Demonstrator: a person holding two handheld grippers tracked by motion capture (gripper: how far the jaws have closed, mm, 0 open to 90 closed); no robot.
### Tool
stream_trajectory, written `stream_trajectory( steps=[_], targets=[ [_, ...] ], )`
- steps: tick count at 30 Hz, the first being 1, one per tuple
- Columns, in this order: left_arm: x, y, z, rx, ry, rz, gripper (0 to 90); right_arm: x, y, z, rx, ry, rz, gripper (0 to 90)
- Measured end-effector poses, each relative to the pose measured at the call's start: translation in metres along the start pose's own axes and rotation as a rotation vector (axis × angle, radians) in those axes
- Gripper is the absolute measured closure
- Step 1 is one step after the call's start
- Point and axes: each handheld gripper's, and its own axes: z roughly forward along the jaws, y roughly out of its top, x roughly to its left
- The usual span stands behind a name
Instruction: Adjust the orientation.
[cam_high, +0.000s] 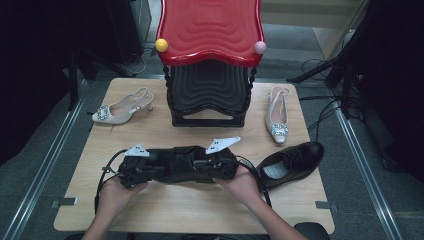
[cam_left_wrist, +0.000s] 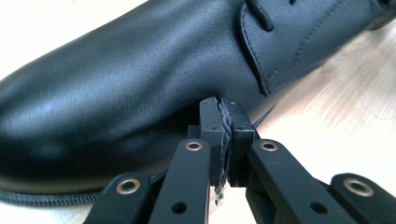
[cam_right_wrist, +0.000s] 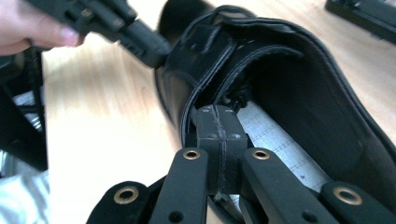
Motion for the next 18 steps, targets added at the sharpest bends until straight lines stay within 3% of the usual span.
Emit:
stream_trajectory(
  steps=[11, 14, 18],
  targets=[
    [0.0, 0.009, 0.009, 0.026, 0.027, 0.036, 87.1, 0.004, -0.01, -0.016, 0.031, 0.006, 0.007, 89.7],
    [-0.002, 0.011, 0.012, 0.02, 0.045, 0.043, 87.7, 0.004, -0.012, -0.016, 0.028, 0.029, 0.022, 90.0],
    [0.001, 0.015, 0.017, 0.01, 0.037, 0.035, 87.9, 0.008, -0.013, -0.013, 0.039, 0.061, 0.035, 90.0]
  ],
)
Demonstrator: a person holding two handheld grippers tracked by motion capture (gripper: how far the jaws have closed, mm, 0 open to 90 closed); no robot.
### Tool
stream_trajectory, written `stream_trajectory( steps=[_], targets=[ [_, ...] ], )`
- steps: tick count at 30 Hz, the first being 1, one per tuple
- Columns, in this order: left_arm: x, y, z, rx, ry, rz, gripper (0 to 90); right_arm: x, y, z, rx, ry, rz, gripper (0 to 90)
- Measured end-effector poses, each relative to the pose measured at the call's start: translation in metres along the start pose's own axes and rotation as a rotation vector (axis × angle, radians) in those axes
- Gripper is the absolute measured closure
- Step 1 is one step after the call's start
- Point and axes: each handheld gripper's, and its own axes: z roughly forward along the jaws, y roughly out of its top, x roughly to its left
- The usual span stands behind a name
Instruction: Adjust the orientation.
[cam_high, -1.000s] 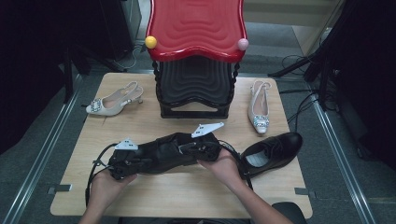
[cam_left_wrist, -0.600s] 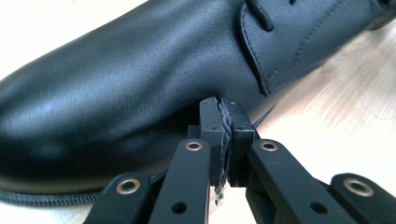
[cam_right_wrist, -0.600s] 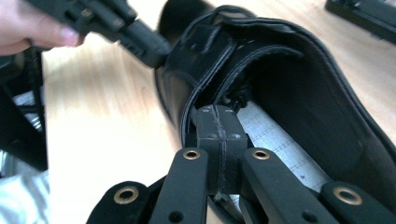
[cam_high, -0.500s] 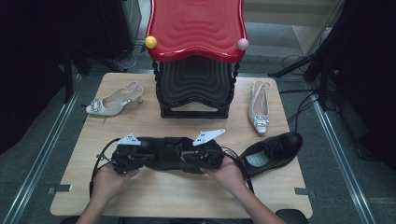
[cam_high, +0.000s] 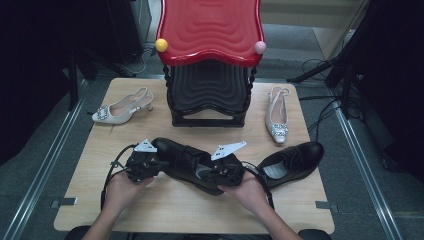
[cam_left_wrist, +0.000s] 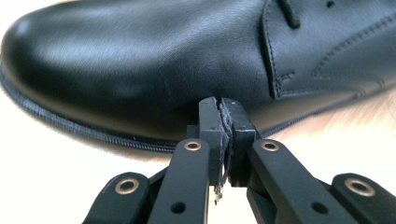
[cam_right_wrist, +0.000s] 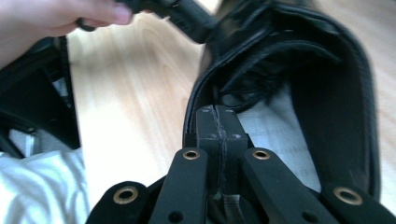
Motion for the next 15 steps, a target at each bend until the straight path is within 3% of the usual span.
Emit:
stream_trajectory(
  steps=[3, 7, 11, 15],
  targets=[
    [0.002, 0.002, 0.002, -0.005, -0.01, -0.011, 87.9, 0.004, 0.0, 0.0, -0.003, -0.019, -0.011, 90.0],
    [0.003, 0.002, -0.007, -0.059, -0.066, -0.049, 87.8, -0.002, 0.001, -0.012, -0.029, -0.044, -0.005, 90.0],
    [-0.006, -0.001, -0.014, -0.044, -0.056, -0.008, 87.8, -0.011, 0.001, -0.027, -0.069, -0.075, 0.014, 90.0],
    [-0.012, -0.005, -0.01, -0.009, -0.07, -0.001, 87.6, -0.024, -0.002, -0.039, -0.094, -0.117, 0.049, 90.0]
  ],
)
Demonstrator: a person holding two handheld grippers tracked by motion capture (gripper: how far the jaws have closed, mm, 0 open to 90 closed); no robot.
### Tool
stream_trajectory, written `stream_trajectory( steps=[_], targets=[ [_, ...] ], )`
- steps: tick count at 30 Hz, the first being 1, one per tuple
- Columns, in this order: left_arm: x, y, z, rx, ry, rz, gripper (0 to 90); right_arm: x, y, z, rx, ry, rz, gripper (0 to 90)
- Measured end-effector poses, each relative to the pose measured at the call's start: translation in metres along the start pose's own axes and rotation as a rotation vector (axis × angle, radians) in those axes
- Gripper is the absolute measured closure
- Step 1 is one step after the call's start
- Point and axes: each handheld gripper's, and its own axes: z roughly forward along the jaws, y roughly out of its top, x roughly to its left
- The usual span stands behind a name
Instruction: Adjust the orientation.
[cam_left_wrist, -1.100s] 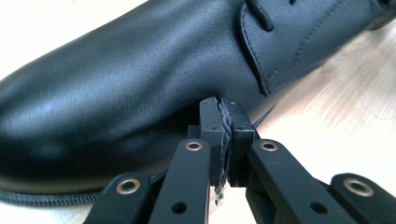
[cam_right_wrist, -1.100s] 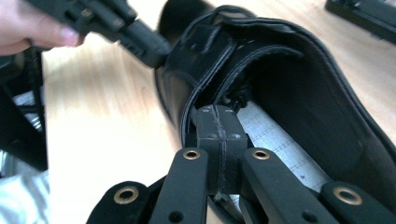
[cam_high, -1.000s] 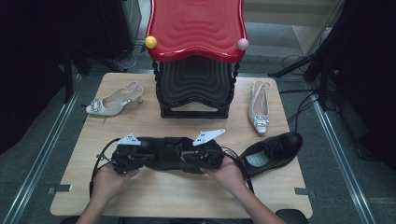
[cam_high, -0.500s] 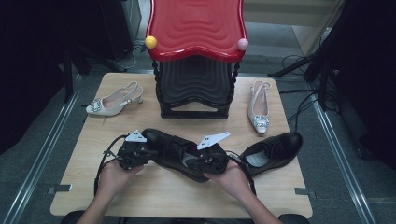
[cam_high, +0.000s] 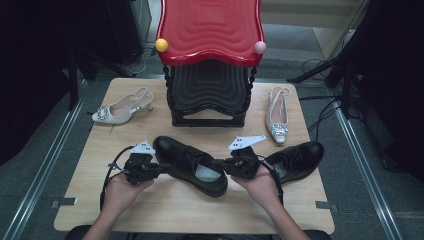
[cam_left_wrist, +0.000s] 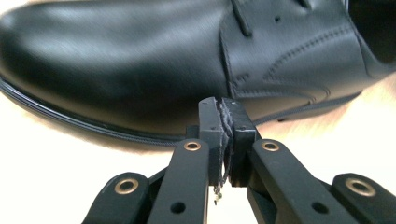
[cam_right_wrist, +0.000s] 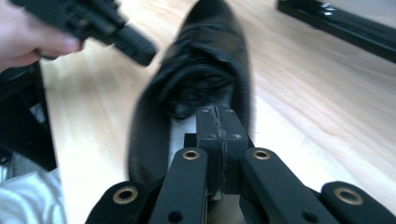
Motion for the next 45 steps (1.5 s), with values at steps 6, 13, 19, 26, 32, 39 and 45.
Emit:
stream_trajectory(
  steps=[6, 13, 19, 26, 32, 39, 45],
  targets=[
    [-0.007, -0.005, 0.004, 0.023, -0.015, 0.007, 87.5, -0.015, 0.0, -0.004, -0.015, -0.047, 0.027, 89.6],
    [-0.009, -0.006, 0.02, 0.063, -0.024, 0.003, 87.5, -0.012, -0.001, 0.007, 0.042, -0.08, -0.007, 89.5],
    [-0.009, -0.005, 0.024, 0.059, -0.016, 0.002, 88.0, -0.011, -0.004, 0.01, 0.055, -0.07, 0.002, 90.0],
    [-0.008, -0.006, 0.027, 0.053, -0.011, -0.008, 88.0, -0.007, -0.008, 0.009, 0.051, -0.065, 0.006, 90.0],
    [-0.007, -0.005, 0.031, 0.051, -0.008, -0.01, 88.0, -0.006, -0.012, 0.007, 0.044, -0.038, 0.026, 90.0],
    [-0.002, -0.004, 0.032, 0.047, -0.02, -0.024, 88.0, -0.001, -0.015, 0.007, 0.045, -0.015, 0.036, 90.0],
    [0.0, -0.002, 0.034, 0.041, -0.028, -0.038, 88.0, 0.002, -0.019, 0.006, 0.037, 0.0, 0.041, 90.0]
  ],
)
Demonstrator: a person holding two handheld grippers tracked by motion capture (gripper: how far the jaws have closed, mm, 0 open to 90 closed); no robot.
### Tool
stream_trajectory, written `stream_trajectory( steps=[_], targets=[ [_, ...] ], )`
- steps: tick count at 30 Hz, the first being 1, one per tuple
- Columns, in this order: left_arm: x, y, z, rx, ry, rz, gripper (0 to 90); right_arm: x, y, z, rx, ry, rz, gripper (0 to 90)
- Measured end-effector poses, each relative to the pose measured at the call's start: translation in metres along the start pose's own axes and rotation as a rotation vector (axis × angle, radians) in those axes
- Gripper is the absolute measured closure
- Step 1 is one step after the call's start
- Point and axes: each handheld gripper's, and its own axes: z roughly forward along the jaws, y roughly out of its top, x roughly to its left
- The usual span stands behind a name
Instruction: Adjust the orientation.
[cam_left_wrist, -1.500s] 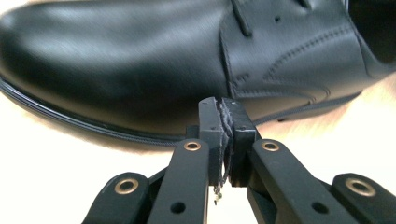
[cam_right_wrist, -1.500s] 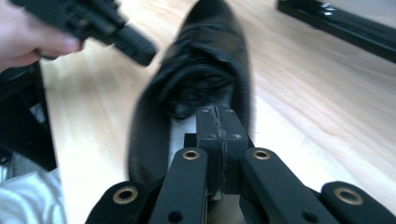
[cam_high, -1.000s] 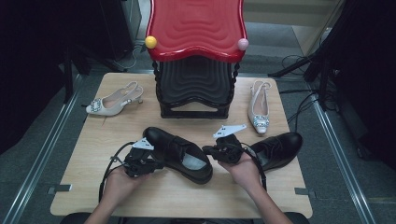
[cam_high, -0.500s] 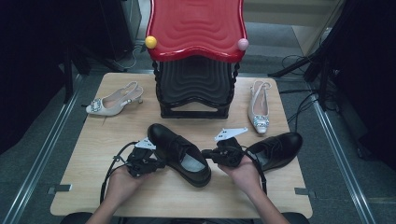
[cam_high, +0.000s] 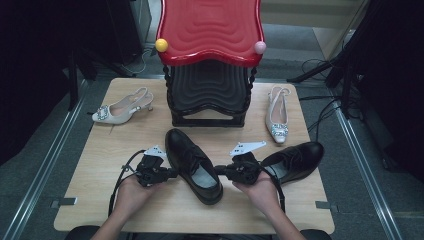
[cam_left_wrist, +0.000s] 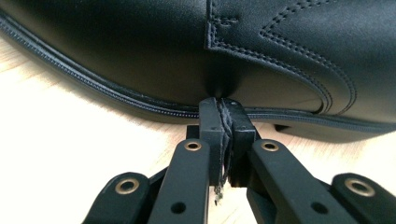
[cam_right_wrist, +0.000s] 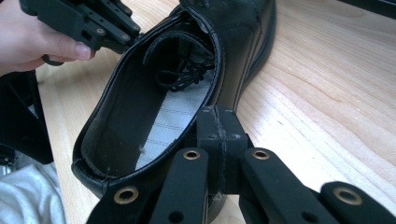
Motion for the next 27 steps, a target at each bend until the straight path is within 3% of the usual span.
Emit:
stream_trajectory(
  steps=[18, 24, 27],
  targets=[
    [0.007, 0.012, 0.007, -0.005, 0.004, -0.001, 87.4, 0.01, -0.008, 0.0, -0.013, 0.018, 0.009, 90.0],
    [0.011, 0.015, 0.01, -0.021, -0.007, -0.022, 86.7, 0.014, -0.009, 0.002, -0.01, 0.037, 0.007, 90.0],
    [0.012, 0.019, 0.011, -0.007, 0.0, -0.007, 85.7, 0.014, -0.01, 0.0, -0.01, 0.039, 0.004, 90.0]
  ],
)
